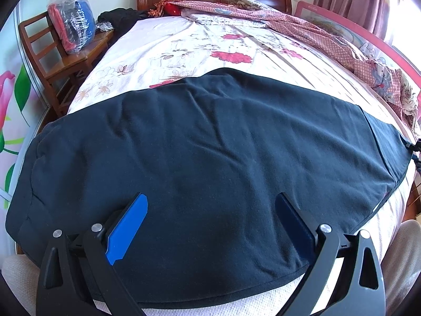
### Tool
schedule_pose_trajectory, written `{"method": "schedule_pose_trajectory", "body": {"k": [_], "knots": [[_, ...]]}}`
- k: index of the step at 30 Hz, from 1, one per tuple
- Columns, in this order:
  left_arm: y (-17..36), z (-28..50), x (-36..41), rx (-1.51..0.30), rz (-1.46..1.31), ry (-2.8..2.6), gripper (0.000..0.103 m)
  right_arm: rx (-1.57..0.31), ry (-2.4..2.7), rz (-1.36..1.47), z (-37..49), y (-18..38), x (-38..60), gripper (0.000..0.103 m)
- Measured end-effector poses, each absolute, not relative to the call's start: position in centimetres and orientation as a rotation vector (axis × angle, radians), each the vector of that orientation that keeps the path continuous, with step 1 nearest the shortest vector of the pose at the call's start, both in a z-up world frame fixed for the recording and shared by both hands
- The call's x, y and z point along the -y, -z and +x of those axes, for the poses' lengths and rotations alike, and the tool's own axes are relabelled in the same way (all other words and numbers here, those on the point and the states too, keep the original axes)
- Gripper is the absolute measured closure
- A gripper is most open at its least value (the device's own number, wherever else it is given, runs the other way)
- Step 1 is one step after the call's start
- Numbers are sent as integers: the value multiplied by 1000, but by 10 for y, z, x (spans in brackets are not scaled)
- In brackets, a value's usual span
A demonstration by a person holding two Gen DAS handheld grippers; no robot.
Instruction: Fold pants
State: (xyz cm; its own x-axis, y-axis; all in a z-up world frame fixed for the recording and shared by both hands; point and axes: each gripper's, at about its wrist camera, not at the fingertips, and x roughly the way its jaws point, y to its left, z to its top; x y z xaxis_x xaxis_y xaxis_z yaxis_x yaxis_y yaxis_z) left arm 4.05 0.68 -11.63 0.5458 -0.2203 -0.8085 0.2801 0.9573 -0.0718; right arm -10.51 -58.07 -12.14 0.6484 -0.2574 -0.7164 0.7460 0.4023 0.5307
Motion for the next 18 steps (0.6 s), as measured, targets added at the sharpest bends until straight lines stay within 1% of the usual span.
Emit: {"method": "schedule_pose_trajectory", "body": {"k": [6, 9, 11, 15, 18], "knots": [[115, 43, -16, -942, 17, 289, 5, -570, 645, 794, -85, 57, 538, 82], [115, 44, -22, -939, -11, 287, 5, -559, 577, 642, -62, 13, 488, 82], [113, 45, -25, -933, -30, 285, 5, -545, 530, 559, -49, -7, 455, 82], [109, 46, -36, -914, -69, 282, 5, -539, 433, 400, -21, -33, 379, 82], [108, 47, -46, -909, -104, 276, 5, -556, 344, 272, 6, -36, 317, 82]]}}
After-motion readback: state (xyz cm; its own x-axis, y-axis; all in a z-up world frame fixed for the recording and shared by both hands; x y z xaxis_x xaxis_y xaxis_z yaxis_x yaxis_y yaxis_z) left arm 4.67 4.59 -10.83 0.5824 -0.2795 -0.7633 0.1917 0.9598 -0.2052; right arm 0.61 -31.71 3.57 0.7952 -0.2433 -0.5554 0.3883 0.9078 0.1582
